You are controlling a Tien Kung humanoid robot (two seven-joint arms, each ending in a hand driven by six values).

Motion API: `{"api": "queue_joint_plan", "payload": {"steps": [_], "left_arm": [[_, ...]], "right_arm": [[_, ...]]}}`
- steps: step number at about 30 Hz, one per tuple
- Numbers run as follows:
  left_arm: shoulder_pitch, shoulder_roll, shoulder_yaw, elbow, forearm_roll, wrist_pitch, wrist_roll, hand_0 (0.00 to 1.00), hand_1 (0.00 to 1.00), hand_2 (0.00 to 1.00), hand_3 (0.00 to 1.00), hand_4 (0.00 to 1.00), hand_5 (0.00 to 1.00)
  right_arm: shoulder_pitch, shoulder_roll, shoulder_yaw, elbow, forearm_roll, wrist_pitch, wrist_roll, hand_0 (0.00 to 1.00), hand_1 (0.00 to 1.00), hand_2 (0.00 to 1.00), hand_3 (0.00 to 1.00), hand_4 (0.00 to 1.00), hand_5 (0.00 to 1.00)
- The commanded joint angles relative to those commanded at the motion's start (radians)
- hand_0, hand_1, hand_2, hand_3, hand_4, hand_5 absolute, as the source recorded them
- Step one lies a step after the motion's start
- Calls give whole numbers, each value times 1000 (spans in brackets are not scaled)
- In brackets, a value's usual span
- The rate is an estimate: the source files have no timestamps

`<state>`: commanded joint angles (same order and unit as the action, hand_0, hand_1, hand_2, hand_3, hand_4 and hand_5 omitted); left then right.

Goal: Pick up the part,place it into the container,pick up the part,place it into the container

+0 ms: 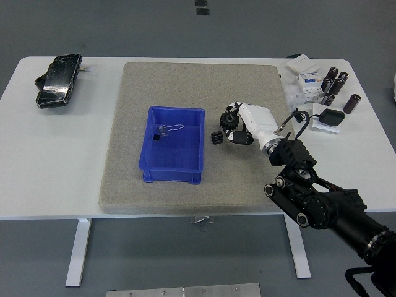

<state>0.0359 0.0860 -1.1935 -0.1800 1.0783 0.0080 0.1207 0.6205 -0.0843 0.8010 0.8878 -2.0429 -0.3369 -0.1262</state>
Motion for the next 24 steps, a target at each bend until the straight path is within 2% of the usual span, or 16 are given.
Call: {"api": "queue_joint_plan", "payload": {"steps": [4, 7, 8, 10, 13, 14, 19, 20, 24], "left_arm": [[3, 1, 0, 0, 1, 0, 4, 640, 616, 578, 596, 649, 259], [4, 1, 0, 0, 1, 0, 5, 640, 616, 578, 596, 649, 259], [5, 1, 0, 0, 0, 0, 5, 639, 616, 579, 595, 652, 268], [5, 0, 1, 0, 0, 0, 6, 639, 616, 579, 595, 652, 268], [5, 0, 4, 0, -4, 0, 6, 639, 616, 579, 595, 652, 268], [5, -1, 5, 0, -6, 1, 6, 640, 616, 579, 595, 652, 270], [5, -1, 10, 0, -11, 1, 7, 640, 616, 579, 595, 652, 270], [5, 0, 9, 0, -10, 2, 8, 639, 616, 579, 596, 653, 270], [3, 1, 2, 0, -4, 1, 8, 639, 616, 579, 596, 653, 270]], "right_arm": [[8, 1, -19, 89, -33, -3, -31, 491, 333, 411, 474, 321, 2], [6, 18, -67, 162, -47, -8, -48, 491, 333, 411, 474, 321, 2], [3, 25, -83, 182, -50, -10, -51, 499, 371, 429, 493, 373, 2], [-3, 42, -121, 219, -55, -13, -54, 499, 371, 429, 493, 373, 2], [-8, 60, -167, 232, -61, -1, -54, 499, 371, 429, 493, 373, 2], [-9, 63, -175, 232, -61, 6, -54, 580, 547, 566, 609, 458, 2], [-12, 71, -197, 216, -61, 53, -49, 580, 547, 566, 609, 458, 2], [-11, 72, -199, 215, -60, 58, -47, 730, 774, 797, 808, 730, 356], [-9, 76, -199, 209, -60, 71, -44, 730, 774, 797, 808, 730, 356]]}}
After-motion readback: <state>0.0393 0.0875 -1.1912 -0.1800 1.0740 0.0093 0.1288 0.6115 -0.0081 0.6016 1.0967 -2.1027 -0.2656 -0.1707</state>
